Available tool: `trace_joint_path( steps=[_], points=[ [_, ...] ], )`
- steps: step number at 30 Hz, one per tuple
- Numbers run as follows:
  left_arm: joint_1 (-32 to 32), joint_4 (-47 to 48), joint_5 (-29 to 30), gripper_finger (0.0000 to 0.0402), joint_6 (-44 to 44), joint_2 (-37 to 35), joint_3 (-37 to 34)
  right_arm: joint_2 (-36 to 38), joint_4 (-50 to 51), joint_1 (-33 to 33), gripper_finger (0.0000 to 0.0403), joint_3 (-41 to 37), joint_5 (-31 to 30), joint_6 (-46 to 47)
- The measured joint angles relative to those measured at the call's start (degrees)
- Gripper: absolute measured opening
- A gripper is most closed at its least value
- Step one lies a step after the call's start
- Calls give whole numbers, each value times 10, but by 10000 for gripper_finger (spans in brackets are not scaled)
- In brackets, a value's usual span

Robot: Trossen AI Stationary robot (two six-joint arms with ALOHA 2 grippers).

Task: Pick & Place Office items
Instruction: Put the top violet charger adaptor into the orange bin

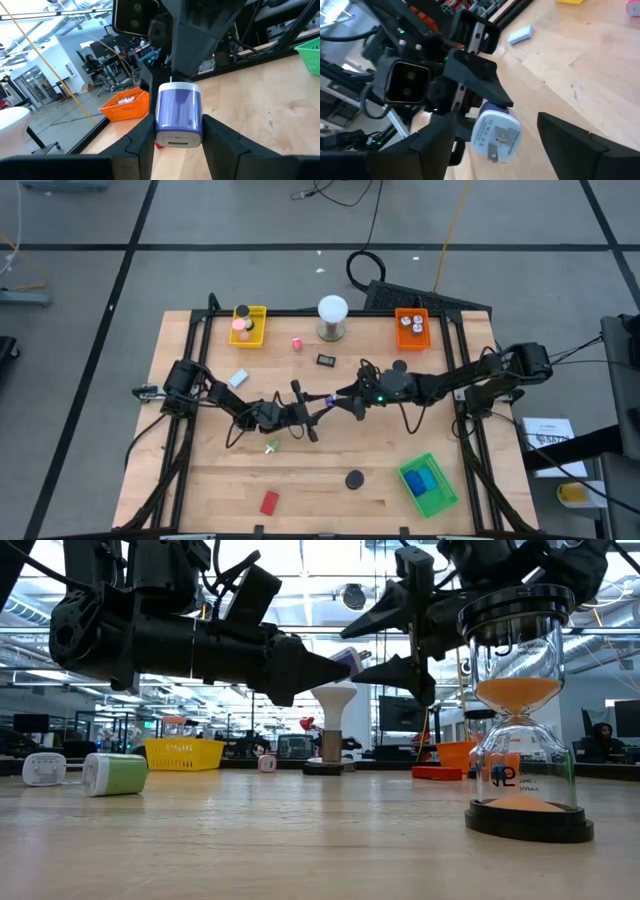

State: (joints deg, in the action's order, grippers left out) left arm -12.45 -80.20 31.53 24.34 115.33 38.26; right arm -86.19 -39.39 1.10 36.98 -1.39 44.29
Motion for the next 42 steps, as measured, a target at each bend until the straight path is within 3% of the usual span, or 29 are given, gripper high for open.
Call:
trace_joint_path(
  steps=[7, 19, 28, 36, 42],
  points=[
    [1, 7, 15, 147, -3, 0, 5, 0, 37, 0, 233, 9, -3, 7],
    [1, 50, 35, 146, -3, 0, 29, 0, 41, 0, 220, 9, -4, 23],
    [2, 82, 43, 136, -8, 0, 47, 0, 52, 0, 179, 9, -5, 26],
    [1, 114, 51, 153, -11, 0, 63, 0, 54, 0, 144, 9, -5, 11],
    [-3, 118, 50, 162, -33, 0, 63, 2, 60, 0, 143, 9, 0, -16]
  ],
)
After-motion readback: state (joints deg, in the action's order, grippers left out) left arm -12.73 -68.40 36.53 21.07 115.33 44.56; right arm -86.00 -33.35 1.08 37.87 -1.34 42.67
